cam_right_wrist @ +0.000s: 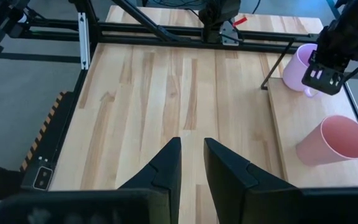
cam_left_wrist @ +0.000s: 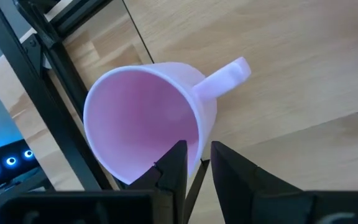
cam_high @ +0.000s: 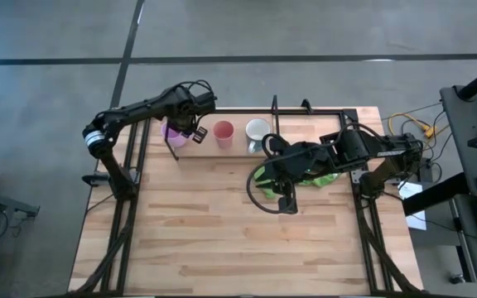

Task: Stack small to large cups/mugs on shelf
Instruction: Put the violet mug on the shelf

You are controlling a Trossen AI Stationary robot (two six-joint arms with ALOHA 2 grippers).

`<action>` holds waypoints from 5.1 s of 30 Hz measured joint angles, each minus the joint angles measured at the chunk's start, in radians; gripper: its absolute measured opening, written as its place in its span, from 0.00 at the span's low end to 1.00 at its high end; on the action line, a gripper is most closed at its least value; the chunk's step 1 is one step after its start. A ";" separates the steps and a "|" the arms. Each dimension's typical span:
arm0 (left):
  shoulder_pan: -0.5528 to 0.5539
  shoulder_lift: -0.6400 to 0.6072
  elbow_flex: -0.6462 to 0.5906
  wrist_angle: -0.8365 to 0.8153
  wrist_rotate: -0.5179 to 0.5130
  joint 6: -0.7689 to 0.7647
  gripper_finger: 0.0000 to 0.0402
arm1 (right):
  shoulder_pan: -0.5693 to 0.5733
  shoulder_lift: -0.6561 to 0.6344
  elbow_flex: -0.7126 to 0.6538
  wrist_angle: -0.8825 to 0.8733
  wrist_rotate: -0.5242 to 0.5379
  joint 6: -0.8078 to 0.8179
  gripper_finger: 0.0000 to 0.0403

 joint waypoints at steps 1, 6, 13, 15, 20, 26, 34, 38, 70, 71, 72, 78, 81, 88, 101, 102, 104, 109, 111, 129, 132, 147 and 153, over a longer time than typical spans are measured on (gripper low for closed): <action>0.002 0.000 0.000 0.000 0.000 0.000 0.14 | 0.000 0.000 0.000 0.000 0.000 0.000 0.16; 0.009 0.000 0.000 0.001 -0.001 0.001 0.14 | 0.000 0.000 0.000 -0.014 0.000 0.000 0.16; 0.011 0.019 -0.001 0.003 0.005 0.005 0.14 | 0.000 0.000 0.000 -0.018 -0.001 0.000 0.16; 0.011 0.024 -0.001 0.002 0.006 0.006 0.14 | 0.000 0.000 0.000 -0.018 -0.001 0.000 0.16; 0.013 0.047 -0.001 0.002 0.021 0.006 0.14 | 0.000 0.000 0.000 -0.021 -0.001 0.000 0.16; 0.014 0.074 -0.001 0.005 0.028 0.060 0.14 | 0.000 0.000 0.000 -0.022 -0.001 -0.001 0.16; 0.014 0.082 -0.001 0.006 0.033 0.228 0.01 | 0.000 0.000 0.000 -0.021 -0.001 -0.003 0.16; -0.001 0.082 -0.001 0.001 0.032 0.439 0.00 | 0.000 0.000 0.000 -0.021 -0.001 -0.003 0.16; -0.031 -0.051 -0.002 0.096 0.166 1.521 0.00 | 0.000 0.000 0.000 -0.021 0.000 0.012 0.16; -0.032 -0.051 -0.002 0.097 0.166 1.545 0.00 | 0.000 0.000 0.000 -0.021 0.000 0.017 0.16; -0.031 -0.051 -0.002 0.097 0.166 1.569 0.00 | 0.000 0.000 0.000 -0.021 0.000 0.021 0.16; -0.022 -0.051 -0.033 0.097 0.166 1.652 0.00 | 0.000 0.000 0.000 -0.021 0.000 0.045 0.16; -0.015 -0.051 -0.080 0.097 0.166 1.657 0.00 | 0.000 0.000 0.000 -0.021 0.000 0.060 0.16; -0.016 -0.053 -0.134 0.157 0.162 1.650 0.00 | 0.000 0.000 0.002 -0.019 0.004 0.064 0.16; -0.015 -0.055 -0.135 0.189 0.161 1.560 0.00 | 0.000 0.000 0.035 -0.012 0.027 0.072 0.16; -0.015 -0.055 -0.135 0.190 0.162 1.545 0.00 | 0.000 0.000 0.035 -0.012 0.027 0.072 0.16; -0.014 -0.055 -0.135 0.190 0.162 1.541 0.02 | 0.000 0.000 0.035 -0.011 0.028 0.072 0.16; -0.014 -0.054 -0.135 0.189 0.160 1.540 0.09 | 0.000 0.000 0.035 -0.011 0.028 0.072 0.16; -0.015 -0.054 -0.135 0.188 0.139 1.538 0.11 | 0.000 0.000 0.035 -0.011 0.028 0.072 0.16; -0.057 -0.133 -0.068 0.121 0.144 1.279 0.14 | -0.013 0.000 0.035 -0.012 0.029 0.035 0.16; -0.058 -0.133 -0.054 0.154 0.215 1.100 0.14 | -0.016 0.000 0.035 -0.011 0.029 0.034 0.16; -0.138 -0.120 -0.051 0.293 0.298 0.548 0.12 | -0.023 0.000 0.035 -0.011 0.028 0.025 0.16; -0.167 -0.114 -0.065 0.290 0.285 0.547 0.01 | -0.023 0.000 0.035 -0.012 0.028 0.023 0.16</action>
